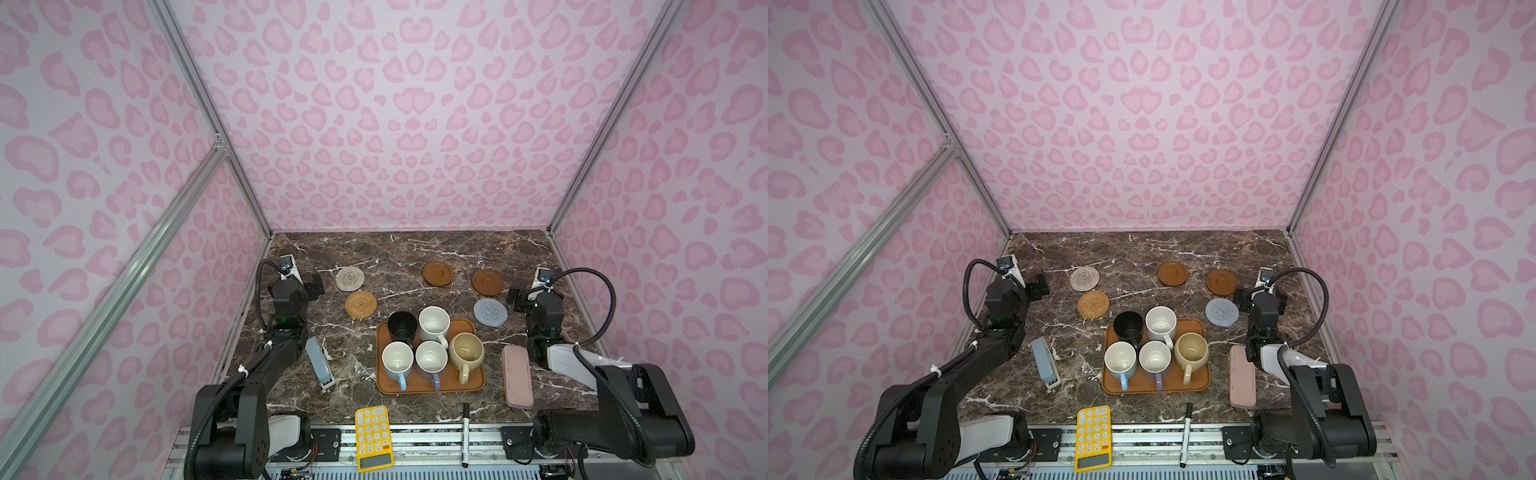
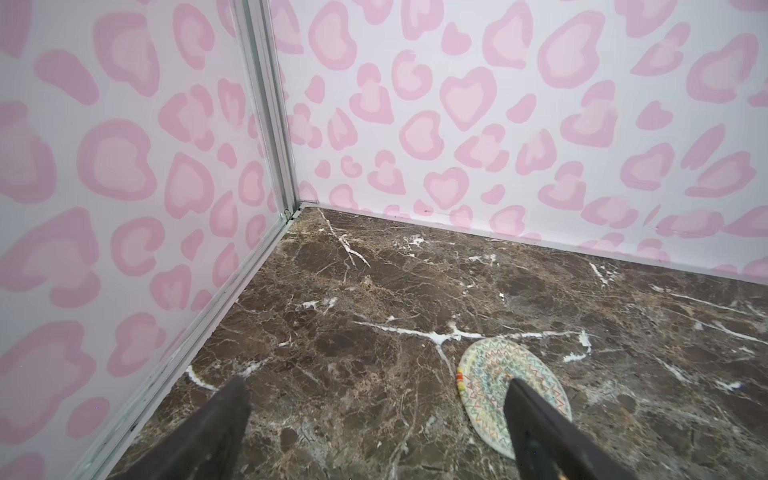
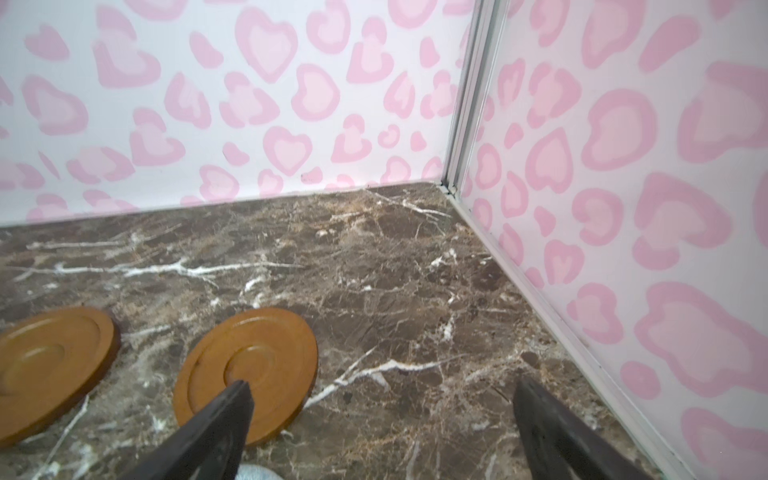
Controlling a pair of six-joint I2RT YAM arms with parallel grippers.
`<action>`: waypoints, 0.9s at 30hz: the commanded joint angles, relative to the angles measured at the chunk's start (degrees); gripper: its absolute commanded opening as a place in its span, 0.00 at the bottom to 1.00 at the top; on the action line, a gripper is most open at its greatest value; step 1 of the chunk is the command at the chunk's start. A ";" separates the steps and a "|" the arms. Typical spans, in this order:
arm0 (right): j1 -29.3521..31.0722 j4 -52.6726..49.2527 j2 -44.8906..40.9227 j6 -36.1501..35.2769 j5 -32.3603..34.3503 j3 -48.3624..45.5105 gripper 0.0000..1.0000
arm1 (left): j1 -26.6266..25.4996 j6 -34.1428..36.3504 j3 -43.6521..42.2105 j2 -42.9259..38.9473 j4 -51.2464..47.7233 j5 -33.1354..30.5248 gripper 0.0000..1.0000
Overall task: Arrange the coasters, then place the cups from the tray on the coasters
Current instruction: 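Raise both arms and reach forward over the coasters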
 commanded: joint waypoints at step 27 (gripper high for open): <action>21.86 -55.19 16.29 10.40 -15.38 48.94 0.95 | -4.23 -19.45 40.35 21.80 -53.95 13.48 0.99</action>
